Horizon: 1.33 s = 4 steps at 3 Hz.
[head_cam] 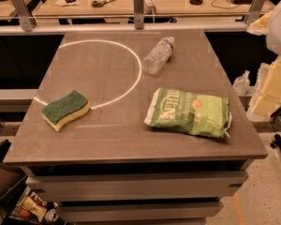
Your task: Place water bottle upright
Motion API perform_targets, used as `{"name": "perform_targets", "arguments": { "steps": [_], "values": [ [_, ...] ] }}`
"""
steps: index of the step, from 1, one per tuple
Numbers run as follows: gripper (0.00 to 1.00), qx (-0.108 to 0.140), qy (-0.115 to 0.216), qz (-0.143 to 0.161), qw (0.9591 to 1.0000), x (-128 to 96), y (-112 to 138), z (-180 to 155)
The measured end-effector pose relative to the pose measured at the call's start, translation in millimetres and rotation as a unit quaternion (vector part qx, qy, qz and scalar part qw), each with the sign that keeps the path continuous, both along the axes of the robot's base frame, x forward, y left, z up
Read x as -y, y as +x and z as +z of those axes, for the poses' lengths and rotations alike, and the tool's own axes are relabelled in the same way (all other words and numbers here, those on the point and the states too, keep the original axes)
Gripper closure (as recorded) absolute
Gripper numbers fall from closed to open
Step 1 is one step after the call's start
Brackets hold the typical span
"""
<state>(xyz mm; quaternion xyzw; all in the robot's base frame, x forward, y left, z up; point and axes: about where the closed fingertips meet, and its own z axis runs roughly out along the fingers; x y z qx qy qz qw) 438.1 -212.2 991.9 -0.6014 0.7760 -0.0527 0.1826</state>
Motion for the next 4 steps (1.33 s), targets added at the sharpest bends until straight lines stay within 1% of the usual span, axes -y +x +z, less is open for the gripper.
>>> {"name": "perform_targets", "arguments": {
  "steps": [1, 2, 3, 4],
  "values": [
    [0.0, 0.0, 0.0, 0.0, 1.0, 0.0, 0.0, 0.1],
    [0.0, 0.004, 0.011, -0.004, 0.9999, 1.5, 2.5, 4.9],
    [0.0, 0.006, 0.065, -0.047, 0.9967, 12.1, 10.3, 13.9],
    [0.0, 0.002, 0.158, -0.124, 0.9797, 12.4, 11.6, 17.3]
  ]
}}
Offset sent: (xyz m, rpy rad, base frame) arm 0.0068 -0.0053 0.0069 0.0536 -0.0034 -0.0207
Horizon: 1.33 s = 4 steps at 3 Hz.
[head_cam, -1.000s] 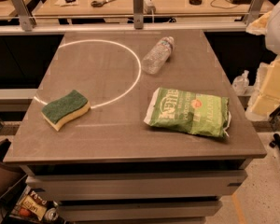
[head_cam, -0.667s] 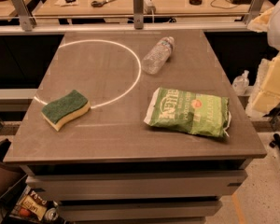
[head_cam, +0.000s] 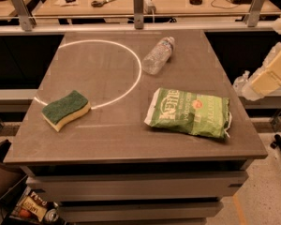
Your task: Place water bottle upright
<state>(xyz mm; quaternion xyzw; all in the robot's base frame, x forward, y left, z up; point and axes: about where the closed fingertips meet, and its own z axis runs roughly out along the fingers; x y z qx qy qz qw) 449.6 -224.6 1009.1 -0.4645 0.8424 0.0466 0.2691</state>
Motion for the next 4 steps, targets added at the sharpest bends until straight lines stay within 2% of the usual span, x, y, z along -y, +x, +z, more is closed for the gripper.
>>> {"name": "perform_targets", "arguments": {
  "steps": [1, 2, 3, 4],
  "values": [
    [0.0, 0.002, 0.067, -0.086, 0.994, -9.3, 4.6, 0.5],
    [0.0, 0.011, 0.092, -0.156, 0.9834, -23.6, 16.9, 1.5],
    [0.0, 0.011, 0.074, -0.221, 0.9725, -16.5, 36.0, -1.2],
    [0.0, 0.002, 0.094, -0.28, 0.9555, 9.5, 61.6, -5.2]
  ]
}}
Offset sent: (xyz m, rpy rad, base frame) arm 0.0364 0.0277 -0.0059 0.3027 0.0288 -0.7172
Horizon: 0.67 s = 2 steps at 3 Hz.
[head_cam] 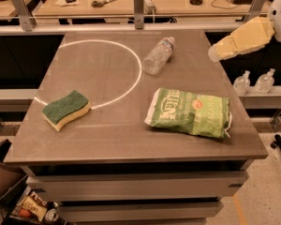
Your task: Place water bottle upright
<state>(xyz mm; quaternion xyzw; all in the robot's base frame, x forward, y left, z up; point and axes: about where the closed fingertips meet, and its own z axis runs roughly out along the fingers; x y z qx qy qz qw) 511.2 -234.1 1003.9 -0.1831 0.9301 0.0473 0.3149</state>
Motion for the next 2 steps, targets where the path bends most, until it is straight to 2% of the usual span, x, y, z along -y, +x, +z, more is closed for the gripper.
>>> {"name": "perform_targets", "arguments": {
  "steps": [2],
  "values": [
    [0.0, -0.006, 0.024, -0.027, 0.9993, 1.4, 10.3, 0.6]
  ]
}}
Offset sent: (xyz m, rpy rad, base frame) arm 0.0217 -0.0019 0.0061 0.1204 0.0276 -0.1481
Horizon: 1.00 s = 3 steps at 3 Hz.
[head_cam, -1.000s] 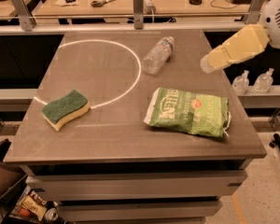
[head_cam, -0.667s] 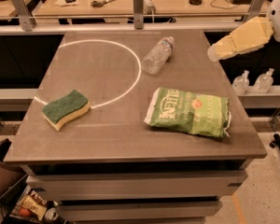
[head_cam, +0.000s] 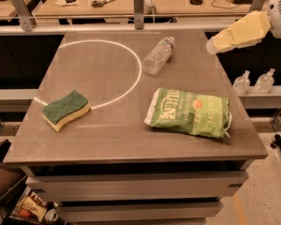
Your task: Place water bottle upright
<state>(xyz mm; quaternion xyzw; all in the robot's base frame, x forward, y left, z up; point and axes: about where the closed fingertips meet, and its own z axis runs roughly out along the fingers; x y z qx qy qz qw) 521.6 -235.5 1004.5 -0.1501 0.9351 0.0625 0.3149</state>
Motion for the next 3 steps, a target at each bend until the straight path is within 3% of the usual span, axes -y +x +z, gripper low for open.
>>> {"name": "perform_targets", "arguments": {
  "steps": [1, 2, 3],
  "values": [
    [0.0, -0.021, 0.003, -0.044, 0.9988, -6.3, 18.9, 9.8],
    [0.0, -0.05, -0.021, -0.096, 0.9939, -25.1, 40.3, 14.4],
    [0.0, -0.082, -0.034, -0.159, 0.9832, -42.9, 59.2, 5.9]
  ]
}}
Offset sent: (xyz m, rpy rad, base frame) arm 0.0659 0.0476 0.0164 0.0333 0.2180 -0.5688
